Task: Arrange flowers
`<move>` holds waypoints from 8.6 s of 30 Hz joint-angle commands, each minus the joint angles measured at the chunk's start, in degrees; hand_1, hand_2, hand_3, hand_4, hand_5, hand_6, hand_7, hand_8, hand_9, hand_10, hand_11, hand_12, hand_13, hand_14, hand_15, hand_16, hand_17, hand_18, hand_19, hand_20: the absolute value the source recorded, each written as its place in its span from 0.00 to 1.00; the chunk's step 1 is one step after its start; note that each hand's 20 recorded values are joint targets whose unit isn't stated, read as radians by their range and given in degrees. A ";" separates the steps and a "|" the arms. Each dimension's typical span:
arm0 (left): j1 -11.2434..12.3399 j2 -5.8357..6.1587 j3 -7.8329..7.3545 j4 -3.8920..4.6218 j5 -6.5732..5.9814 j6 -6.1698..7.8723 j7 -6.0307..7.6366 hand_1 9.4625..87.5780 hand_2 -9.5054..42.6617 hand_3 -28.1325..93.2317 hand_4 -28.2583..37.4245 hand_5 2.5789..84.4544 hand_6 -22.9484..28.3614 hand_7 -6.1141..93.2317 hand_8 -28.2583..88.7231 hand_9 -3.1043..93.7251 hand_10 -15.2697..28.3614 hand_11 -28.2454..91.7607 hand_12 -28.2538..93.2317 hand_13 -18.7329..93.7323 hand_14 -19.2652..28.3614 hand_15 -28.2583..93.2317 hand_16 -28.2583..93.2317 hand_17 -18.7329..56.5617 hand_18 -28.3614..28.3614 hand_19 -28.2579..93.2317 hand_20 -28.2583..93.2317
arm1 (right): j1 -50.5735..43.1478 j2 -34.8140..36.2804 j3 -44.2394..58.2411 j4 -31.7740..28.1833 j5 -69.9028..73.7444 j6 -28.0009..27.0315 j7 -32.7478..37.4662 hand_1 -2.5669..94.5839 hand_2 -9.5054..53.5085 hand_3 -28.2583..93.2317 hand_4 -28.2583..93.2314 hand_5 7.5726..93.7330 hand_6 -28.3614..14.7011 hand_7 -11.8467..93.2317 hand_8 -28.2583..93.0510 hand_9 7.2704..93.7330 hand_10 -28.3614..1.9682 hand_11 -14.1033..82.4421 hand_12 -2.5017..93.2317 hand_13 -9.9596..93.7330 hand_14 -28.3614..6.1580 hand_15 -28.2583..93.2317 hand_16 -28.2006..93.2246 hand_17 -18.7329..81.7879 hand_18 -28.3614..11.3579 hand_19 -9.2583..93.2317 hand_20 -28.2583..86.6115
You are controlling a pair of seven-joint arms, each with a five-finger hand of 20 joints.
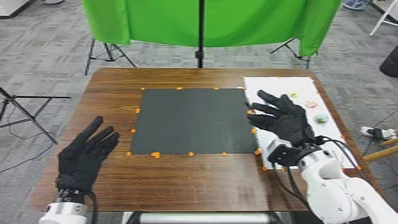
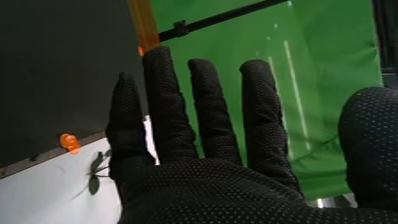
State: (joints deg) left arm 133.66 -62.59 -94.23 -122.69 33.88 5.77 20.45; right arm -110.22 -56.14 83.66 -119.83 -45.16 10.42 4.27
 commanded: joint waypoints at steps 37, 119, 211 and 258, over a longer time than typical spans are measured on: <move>0.53 1.55 -0.15 0.17 -0.93 0.53 2.66 0.17 0.25 0.91 0.03 0.45 0.57 0.17 0.16 0.40 0.78 0.40 0.31 0.38 0.96 0.58 0.16 0.10 0.95 0.66 0.28 | 5.24 10.96 -16.08 -12.43 -88.22 8.20 68.27 0.38 0.06 0.82 0.05 0.63 0.48 0.25 0.13 0.74 0.32 0.55 0.19 0.78 0.41 0.77 0.32 0.60 0.09 1.00 0.28; -0.04 10.20 -2.87 -2.33 -3.29 5.00 5.37 0.17 0.26 0.91 0.04 0.44 0.57 0.17 0.16 0.40 0.79 0.40 0.31 0.38 0.97 0.58 0.16 0.10 0.96 0.66 0.27 | 55.82 -23.17 -62.09 25.85 -79.00 -20.68 46.01 0.61 0.00 0.80 0.04 0.96 0.56 0.33 0.32 0.99 0.55 0.63 0.26 0.98 0.69 0.79 0.41 0.82 0.29 1.00 0.61; 6.87 5.61 -3.63 -2.94 -3.79 3.82 5.97 0.11 0.29 0.90 0.00 0.44 0.58 0.17 0.16 0.40 0.79 0.40 0.31 0.38 0.97 0.58 0.17 0.11 0.96 0.66 0.28 | 5.28 24.40 -12.03 2.12 -79.65 -15.65 65.16 0.43 0.00 0.83 0.04 0.67 0.54 0.23 0.14 0.77 0.37 0.48 0.20 0.78 0.41 0.80 0.35 0.61 0.13 1.00 0.48; 7.04 7.34 -5.15 -3.79 -3.37 4.39 5.10 0.14 0.28 0.91 0.00 0.44 0.58 0.17 0.16 0.40 0.79 0.40 0.31 0.38 0.97 0.58 0.17 0.11 0.96 0.66 0.28 | 56.25 -6.39 -62.72 13.73 -79.07 -21.83 53.75 0.54 0.01 0.79 0.01 0.99 0.64 0.28 0.28 1.00 0.56 0.59 0.22 0.93 0.56 0.80 0.40 0.75 0.16 1.00 0.68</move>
State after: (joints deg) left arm 140.72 -54.96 -98.94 -126.06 30.07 9.81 27.01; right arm -58.44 -57.45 23.54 -110.46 -125.14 -9.57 58.20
